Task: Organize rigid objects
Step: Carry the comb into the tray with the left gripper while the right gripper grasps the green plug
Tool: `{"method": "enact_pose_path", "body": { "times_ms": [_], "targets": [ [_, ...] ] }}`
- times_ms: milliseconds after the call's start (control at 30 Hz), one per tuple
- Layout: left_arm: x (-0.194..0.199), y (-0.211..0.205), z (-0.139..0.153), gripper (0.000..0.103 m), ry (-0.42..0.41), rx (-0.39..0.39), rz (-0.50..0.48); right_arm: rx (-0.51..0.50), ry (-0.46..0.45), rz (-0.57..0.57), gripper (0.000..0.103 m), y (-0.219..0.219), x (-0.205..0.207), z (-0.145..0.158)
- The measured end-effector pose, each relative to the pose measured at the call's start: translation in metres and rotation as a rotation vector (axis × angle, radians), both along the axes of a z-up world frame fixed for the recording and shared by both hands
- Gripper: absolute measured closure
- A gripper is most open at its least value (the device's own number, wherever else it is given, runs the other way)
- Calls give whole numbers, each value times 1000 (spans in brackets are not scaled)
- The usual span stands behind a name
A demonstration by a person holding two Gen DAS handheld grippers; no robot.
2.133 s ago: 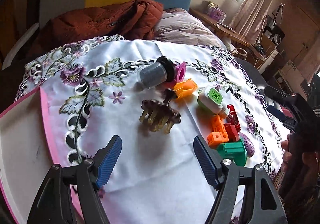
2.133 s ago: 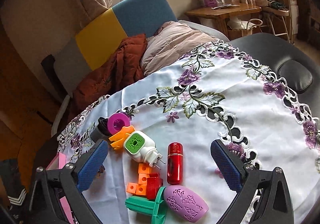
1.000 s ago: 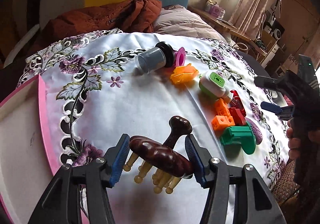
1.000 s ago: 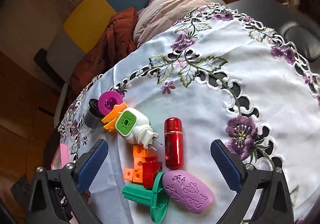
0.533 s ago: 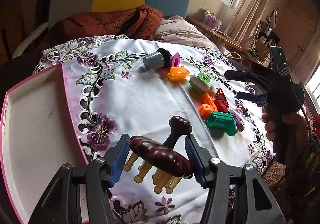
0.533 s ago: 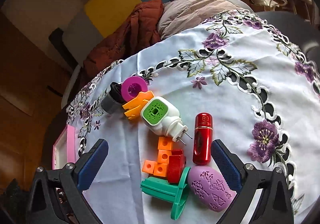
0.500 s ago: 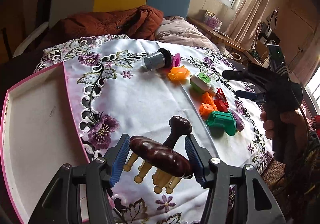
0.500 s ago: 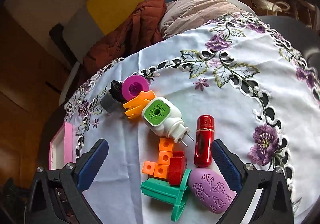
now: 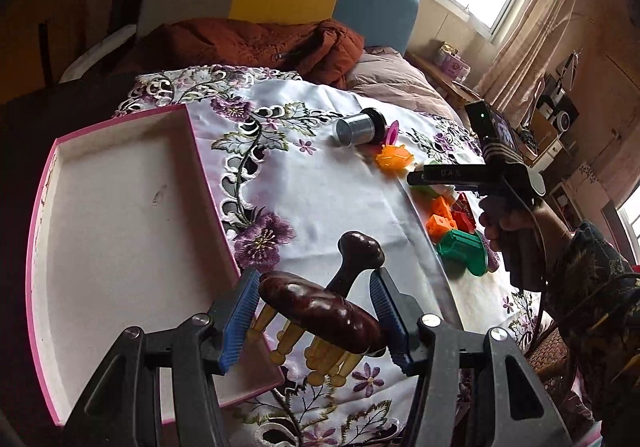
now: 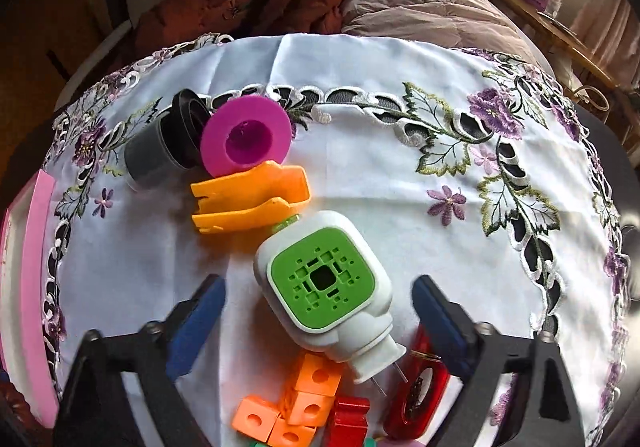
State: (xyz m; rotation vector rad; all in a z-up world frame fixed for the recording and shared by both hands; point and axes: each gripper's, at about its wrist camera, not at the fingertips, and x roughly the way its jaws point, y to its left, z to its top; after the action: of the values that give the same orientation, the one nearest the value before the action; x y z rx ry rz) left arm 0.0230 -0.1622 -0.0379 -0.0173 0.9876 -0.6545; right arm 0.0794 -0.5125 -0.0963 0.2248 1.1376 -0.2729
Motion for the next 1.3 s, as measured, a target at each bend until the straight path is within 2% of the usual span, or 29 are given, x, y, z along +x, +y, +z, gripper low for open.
{"method": "enact_pose_path", "body": {
  "times_ms": [67,167,267,367,467,567,633,767,833,900,967,1167,1267,1300],
  "targets": [
    [1,4,-1,45,2,0,9,-11,2,-20,50,-2,-3,-4],
    [3,8,-3,45,5,1,25,-22,-15,-4,51,2,-7,0],
    [2,11,-3,45,0,5,36,-80,-59,18,52,15,-12,14],
    [2,17,-3,45,-1,6,53,-99,-119,54,58,31,-18,36],
    [4,26,-1,45,-4,3,77,-59,-178,128,72,54,-21,54],
    [6,35,0,45,-6,2,104,-37,-188,221,81,83,-24,57],
    [8,41,0,45,-1,2,121,-7,-170,252,81,94,-25,49],
    [7,51,2,45,-9,1,140,39,-151,208,81,86,-27,37],
    [8,55,1,45,-4,-4,150,77,-147,176,78,75,-28,35],
    [10,57,0,45,3,-8,159,77,-154,145,53,67,-26,37],
    [10,57,0,45,5,-9,160,60,-152,162,48,66,-21,39],
    [13,58,-2,45,15,-13,167,-4,-73,254,33,67,16,38],
    [14,60,-4,45,23,-12,169,-20,-4,290,32,68,36,25],
    [15,60,-5,45,24,-10,172,-29,20,304,35,70,40,19]
  ]
}}
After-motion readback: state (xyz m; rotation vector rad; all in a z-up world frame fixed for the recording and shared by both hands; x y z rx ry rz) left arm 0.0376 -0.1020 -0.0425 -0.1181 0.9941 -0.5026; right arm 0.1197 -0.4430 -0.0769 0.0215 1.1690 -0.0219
